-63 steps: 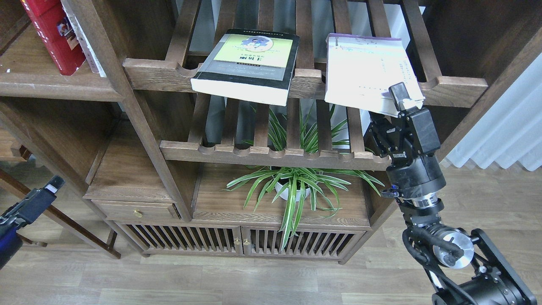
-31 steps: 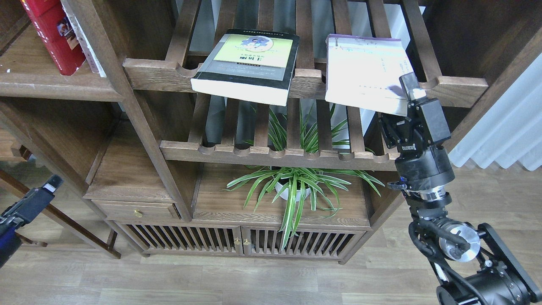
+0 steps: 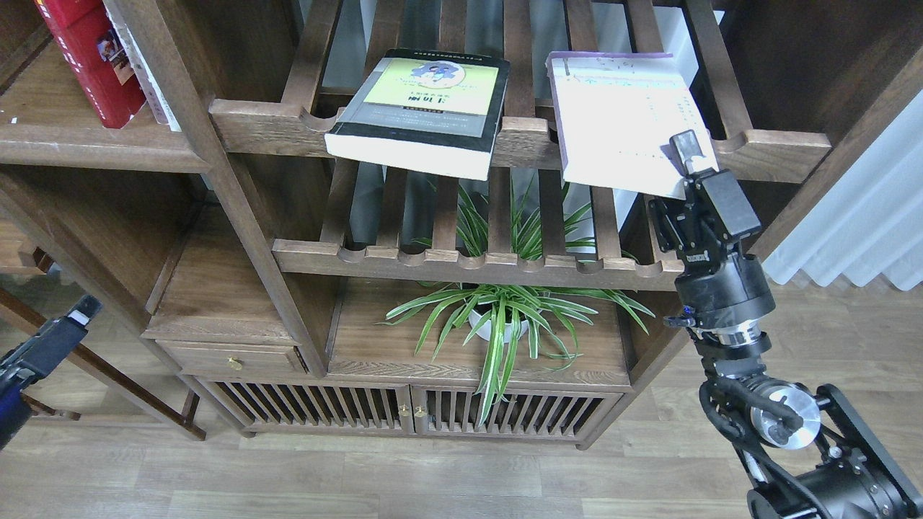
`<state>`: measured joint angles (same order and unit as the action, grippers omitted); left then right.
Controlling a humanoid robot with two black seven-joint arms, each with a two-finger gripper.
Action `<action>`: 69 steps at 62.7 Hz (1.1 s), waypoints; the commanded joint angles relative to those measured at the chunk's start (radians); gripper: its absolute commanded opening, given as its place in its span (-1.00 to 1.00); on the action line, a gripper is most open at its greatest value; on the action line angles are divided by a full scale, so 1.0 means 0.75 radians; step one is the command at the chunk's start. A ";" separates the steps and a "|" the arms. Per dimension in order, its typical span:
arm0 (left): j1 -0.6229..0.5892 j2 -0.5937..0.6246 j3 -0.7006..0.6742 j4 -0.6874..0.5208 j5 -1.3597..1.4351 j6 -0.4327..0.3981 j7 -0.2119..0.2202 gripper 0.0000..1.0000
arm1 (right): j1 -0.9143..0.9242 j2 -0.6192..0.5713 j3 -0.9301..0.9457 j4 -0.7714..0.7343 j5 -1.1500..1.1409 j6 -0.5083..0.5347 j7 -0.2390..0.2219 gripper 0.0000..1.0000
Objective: Organize books on shelf
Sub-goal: 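Grasp the white book and pull it down with the right gripper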
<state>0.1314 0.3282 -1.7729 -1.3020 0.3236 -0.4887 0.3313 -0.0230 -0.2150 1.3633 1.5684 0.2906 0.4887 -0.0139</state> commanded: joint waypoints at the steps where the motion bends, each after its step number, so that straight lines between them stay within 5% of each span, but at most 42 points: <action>1: 0.001 0.000 -0.001 0.018 -0.010 0.000 0.000 0.99 | -0.002 0.002 -0.001 0.001 0.005 0.000 -0.002 -0.89; 69: 0.025 -0.004 0.067 0.053 -0.061 0.000 0.006 0.99 | -0.507 0.011 -0.147 0.013 0.005 0.000 -0.002 -0.85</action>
<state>0.1496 0.3254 -1.7342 -1.2623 0.2776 -0.4887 0.3358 -0.3826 -0.2047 1.2585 1.5780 0.2940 0.4876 -0.0156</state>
